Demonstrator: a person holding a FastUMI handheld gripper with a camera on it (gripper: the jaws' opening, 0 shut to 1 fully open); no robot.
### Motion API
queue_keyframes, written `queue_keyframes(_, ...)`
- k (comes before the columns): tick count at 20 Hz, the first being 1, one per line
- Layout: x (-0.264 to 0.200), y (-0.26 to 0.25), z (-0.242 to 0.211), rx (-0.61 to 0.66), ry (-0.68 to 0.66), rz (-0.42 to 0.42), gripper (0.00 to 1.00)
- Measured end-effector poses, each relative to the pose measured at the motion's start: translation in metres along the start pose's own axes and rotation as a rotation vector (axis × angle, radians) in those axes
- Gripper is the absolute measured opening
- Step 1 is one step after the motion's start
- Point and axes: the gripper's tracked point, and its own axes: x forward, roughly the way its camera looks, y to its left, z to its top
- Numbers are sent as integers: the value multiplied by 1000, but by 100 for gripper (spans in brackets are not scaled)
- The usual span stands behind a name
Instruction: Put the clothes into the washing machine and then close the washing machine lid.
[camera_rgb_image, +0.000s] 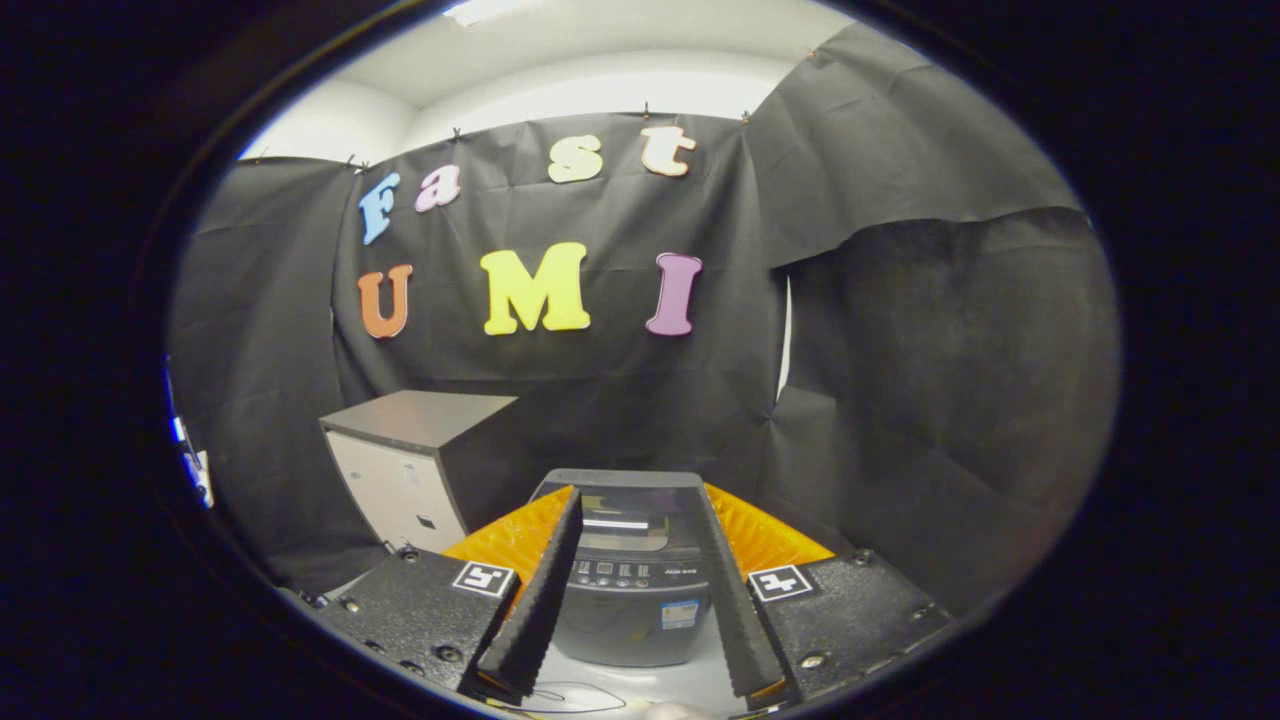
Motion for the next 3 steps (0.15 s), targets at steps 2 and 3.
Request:
queue_keyframes(2,-2,9,4,-13,-4,10,71)
queue_keyframes(3,0,15,8,-16,-7,15,71)
